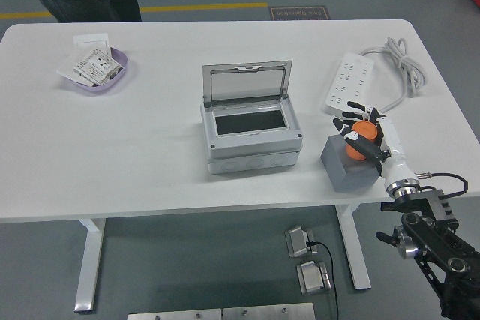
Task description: Pick up the cylinder from the cube,place it in the box,flap close box
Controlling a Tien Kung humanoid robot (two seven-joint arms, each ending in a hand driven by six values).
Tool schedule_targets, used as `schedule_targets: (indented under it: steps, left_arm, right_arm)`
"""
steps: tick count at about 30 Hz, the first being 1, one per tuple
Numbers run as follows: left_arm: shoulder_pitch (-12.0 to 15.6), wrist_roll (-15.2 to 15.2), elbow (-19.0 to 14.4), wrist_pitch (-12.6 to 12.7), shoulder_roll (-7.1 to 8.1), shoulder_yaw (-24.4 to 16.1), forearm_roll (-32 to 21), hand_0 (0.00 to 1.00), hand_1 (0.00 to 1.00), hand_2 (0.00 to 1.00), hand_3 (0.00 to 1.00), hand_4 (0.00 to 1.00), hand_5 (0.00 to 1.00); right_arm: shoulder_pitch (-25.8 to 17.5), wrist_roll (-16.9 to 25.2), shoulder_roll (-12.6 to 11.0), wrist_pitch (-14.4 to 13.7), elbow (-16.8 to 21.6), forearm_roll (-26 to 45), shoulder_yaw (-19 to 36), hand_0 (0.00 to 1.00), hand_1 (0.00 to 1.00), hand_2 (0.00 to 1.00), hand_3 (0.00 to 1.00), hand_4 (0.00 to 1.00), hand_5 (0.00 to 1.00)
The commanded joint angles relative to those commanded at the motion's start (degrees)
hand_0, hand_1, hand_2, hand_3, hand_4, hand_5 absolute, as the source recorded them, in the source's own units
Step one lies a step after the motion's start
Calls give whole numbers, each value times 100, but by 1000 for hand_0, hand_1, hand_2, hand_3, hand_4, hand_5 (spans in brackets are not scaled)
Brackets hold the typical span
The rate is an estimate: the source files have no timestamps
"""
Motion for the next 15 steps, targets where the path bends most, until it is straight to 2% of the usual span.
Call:
schedule_targets:
  steps: [10,15]
  left_arm:
    - [12,9,2,1,5,20,3,630,648,610,626,645,176]
    - [16,9,-1,1,9,19,3,629,648,610,626,645,175]
  right_arm:
    - [-43,-69,-55,12,-35,20,-39,680,680,648,708,701,73]
    - [-43,-17,-48,3,-52,257,-70,690,677,650,713,690,50]
